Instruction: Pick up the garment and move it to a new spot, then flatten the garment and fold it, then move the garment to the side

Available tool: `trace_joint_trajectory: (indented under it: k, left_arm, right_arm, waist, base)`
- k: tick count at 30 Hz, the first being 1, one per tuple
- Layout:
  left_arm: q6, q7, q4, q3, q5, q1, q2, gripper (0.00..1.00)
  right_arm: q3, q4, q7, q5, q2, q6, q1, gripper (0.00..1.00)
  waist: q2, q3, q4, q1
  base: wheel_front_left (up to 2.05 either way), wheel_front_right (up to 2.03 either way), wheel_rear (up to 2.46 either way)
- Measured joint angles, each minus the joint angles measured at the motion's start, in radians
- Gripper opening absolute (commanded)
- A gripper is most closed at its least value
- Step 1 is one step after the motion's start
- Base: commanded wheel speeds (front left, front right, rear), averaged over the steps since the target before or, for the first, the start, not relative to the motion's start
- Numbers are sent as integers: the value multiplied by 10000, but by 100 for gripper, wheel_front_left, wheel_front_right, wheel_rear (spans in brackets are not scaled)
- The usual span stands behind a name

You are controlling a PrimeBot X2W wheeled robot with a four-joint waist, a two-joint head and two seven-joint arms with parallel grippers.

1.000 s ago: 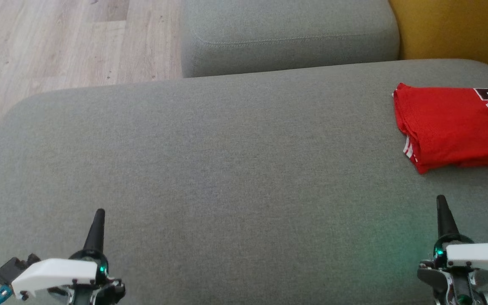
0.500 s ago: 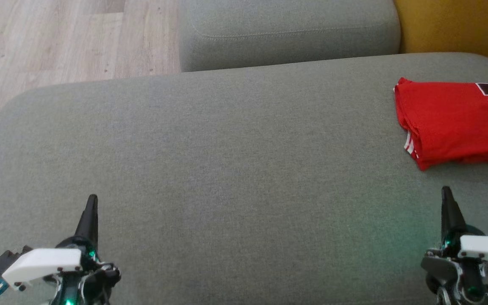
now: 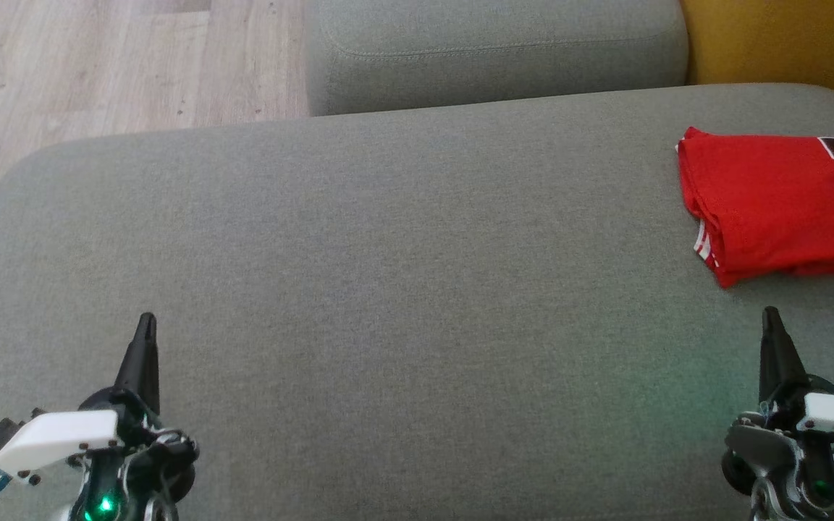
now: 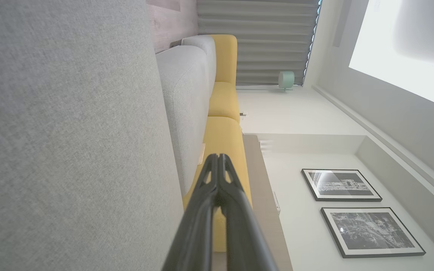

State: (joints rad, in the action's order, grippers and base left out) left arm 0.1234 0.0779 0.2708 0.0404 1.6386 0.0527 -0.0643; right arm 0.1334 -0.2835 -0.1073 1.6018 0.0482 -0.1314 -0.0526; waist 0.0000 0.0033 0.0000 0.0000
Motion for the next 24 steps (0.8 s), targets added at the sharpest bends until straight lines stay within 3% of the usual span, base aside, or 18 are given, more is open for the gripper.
trace_joint_trajectory:
  k: [24]
  left_arm:
    - [0,56,2,65,-4,0,31,0]
  right_arm:
    - [4,2,0,0,0,0,0,0]
  waist:
    - [0,-2,0,0]
  base:
    - [0,0,0]
